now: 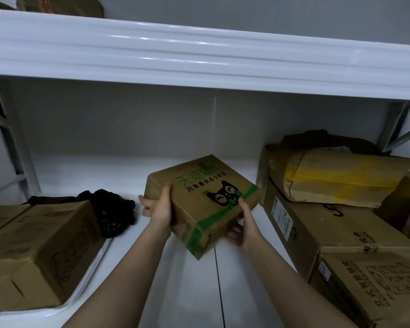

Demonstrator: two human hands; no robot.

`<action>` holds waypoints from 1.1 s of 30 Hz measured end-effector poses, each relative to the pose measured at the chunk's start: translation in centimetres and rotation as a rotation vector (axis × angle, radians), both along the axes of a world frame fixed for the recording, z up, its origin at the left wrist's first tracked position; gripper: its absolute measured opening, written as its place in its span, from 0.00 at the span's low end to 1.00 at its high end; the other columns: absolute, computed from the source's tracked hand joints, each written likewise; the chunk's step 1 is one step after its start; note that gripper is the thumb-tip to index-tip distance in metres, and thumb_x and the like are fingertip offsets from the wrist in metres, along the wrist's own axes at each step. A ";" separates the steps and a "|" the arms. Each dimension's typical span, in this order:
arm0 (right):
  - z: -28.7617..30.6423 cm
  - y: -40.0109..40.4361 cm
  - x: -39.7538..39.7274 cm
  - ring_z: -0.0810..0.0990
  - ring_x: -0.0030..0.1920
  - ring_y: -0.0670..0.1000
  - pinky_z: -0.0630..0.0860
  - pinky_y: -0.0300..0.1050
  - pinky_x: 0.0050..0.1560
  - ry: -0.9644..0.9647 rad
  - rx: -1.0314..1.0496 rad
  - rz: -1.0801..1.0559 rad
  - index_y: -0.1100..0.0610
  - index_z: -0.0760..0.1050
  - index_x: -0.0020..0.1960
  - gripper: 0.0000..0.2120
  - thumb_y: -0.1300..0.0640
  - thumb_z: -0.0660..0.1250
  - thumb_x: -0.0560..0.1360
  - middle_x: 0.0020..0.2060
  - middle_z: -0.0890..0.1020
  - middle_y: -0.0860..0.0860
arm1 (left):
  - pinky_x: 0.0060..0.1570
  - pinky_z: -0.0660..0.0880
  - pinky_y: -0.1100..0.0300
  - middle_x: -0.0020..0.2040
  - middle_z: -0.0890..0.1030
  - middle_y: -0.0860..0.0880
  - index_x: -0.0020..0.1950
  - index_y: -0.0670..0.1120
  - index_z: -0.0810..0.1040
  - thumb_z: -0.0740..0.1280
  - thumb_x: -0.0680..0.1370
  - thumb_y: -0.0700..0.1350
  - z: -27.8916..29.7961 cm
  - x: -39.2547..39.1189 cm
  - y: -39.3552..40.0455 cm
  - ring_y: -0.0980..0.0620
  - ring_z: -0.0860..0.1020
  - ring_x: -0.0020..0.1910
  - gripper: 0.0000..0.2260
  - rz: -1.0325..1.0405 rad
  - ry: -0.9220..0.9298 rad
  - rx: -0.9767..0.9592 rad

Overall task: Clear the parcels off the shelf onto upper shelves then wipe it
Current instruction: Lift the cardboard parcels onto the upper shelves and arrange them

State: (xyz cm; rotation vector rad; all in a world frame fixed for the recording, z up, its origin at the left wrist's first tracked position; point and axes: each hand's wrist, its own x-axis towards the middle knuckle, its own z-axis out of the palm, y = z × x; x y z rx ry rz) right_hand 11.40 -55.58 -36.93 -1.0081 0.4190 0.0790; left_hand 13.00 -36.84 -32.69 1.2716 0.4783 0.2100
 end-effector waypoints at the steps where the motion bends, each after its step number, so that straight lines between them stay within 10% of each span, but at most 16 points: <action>1: 0.3 0.5 0.0 0.79 0.53 0.59 0.81 0.53 0.41 -0.005 0.033 -0.022 0.54 0.62 0.70 0.38 0.40 0.73 0.68 0.58 0.77 0.58 | 0.65 0.68 0.46 0.74 0.58 0.43 0.78 0.53 0.47 0.67 0.74 0.59 -0.4 0.1 -0.4 0.40 0.65 0.68 0.40 -0.039 -0.012 0.013; 8: 1.4 1.3 0.6 0.75 0.61 0.56 0.76 0.54 0.59 -0.190 -0.016 -0.181 0.52 0.55 0.73 0.45 0.46 0.77 0.65 0.65 0.73 0.56 | 0.58 0.68 0.43 0.65 0.72 0.47 0.73 0.55 0.59 0.59 0.79 0.53 -1.3 -0.5 -0.8 0.44 0.71 0.61 0.23 -0.286 0.055 -0.082; 13: 2.1 1.7 0.0 0.68 0.61 0.49 0.70 0.47 0.62 -0.371 -0.500 -0.281 0.51 0.54 0.75 0.49 0.50 0.79 0.64 0.67 0.62 0.50 | 0.59 0.70 0.47 0.60 0.73 0.47 0.70 0.49 0.62 0.61 0.80 0.44 -1.1 -1.8 -1.8 0.46 0.71 0.59 0.19 -0.425 0.043 -0.007; 19: 2.1 2.3 -1.6 0.66 0.62 0.43 0.72 0.42 0.57 -0.607 -1.118 -0.281 0.49 0.53 0.74 0.49 0.46 0.79 0.62 0.67 0.62 0.46 | 0.55 0.74 0.49 0.53 0.78 0.49 0.57 0.55 0.75 0.60 0.77 0.63 1.7 -2.9 -3.3 0.46 0.76 0.55 0.16 -0.587 -0.066 -0.092; 27: 1.2 0.4 -1.2 0.65 0.71 0.51 0.71 0.59 0.66 -0.832 -1.438 -0.327 0.49 0.54 0.72 0.47 0.46 0.78 0.63 0.69 0.66 0.50 | 0.53 0.76 0.40 0.60 0.78 0.44 0.65 0.52 0.74 0.57 0.75 0.67 3.1 -2.5 -3.1 0.39 0.76 0.60 0.26 -0.573 -0.228 -0.432; 33: 0.3 -0.9 -0.7 0.64 0.73 0.53 0.59 0.64 0.71 -0.949 -1.930 -0.459 0.56 0.60 0.71 0.44 0.48 0.78 0.63 0.70 0.69 0.52 | 0.51 0.77 0.47 0.43 0.85 0.45 0.56 0.47 0.77 0.59 0.76 0.64 3.0 -1.9 -1.6 0.44 0.81 0.47 0.23 -0.553 -0.212 -0.366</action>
